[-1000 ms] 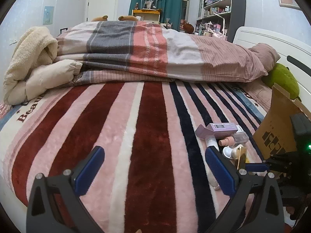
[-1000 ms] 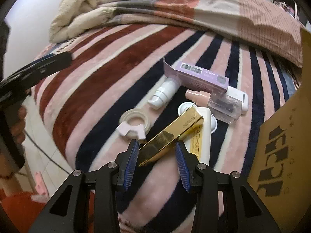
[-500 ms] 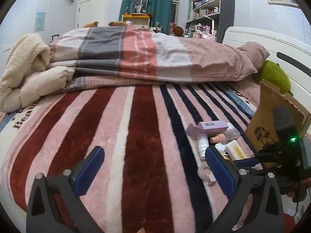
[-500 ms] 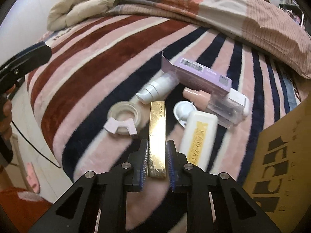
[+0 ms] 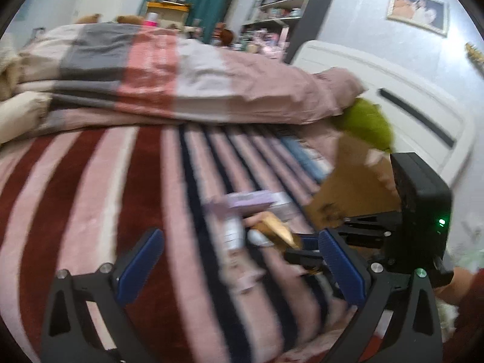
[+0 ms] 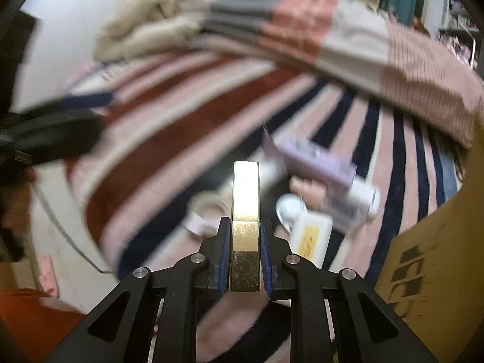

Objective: Organize rigid objects
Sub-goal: 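Reach the right gripper to the gold lipstick and close on it, then carry the gold lipstick into the cardboard box and open the right gripper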

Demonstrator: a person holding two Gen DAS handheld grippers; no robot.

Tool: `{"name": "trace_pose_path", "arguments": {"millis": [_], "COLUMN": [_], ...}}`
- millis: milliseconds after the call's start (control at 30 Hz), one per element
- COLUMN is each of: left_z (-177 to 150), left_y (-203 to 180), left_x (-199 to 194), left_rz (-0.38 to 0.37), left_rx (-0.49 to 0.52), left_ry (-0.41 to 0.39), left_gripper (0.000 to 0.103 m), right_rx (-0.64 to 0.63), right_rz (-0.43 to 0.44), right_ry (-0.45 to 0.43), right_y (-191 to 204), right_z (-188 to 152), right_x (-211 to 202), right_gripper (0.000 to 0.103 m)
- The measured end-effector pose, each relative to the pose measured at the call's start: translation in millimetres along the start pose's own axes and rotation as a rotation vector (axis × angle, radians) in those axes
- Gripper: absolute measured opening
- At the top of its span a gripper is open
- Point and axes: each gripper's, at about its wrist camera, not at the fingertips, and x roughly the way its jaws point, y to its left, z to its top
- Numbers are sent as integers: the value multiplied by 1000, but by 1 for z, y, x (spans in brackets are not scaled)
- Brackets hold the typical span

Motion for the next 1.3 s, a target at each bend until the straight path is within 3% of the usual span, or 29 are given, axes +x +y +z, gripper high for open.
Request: {"name": "trace_pose_path", "arguments": {"millis": [100,200,267,433,700,933,1100,1233,1300], "left_z": [18,37,48,73,106,103,97,99,101], "left_y": [-25,-56,-70,-118,-188,-217,-227,-220,-215], "left_x": [-1,2,6,20,98,171,188,177,168], "left_rz": [-82,-109,-142,-180,-218,-247,-219,-148,-132], "left_rx": [20,56,58,107,175,176,193,192,194], "left_ry": [2,4,11,16,150,328,383,346,318], "left_gripper": [80,61,37,30,29,30,32,70,73], "right_rx": [-24,-32,-35,-2,112,210,224,219,212], "right_rz": [43,76,82,64,-22,-91,-107,-125,-142], "right_ry": [-99,-184,-234,-310,-312,-162,-70,-27,-15], "right_y": [6,6,4,-25,-103,-161,-175,-175,-174], "right_z": [10,17,17,15,-5,-25,-37,-41,-40], "right_x": [-38,-73,-92,-130,-156,-141,-134,-130,-130], "right_gripper": [14,13,13,13,13,13,13,14,14]}}
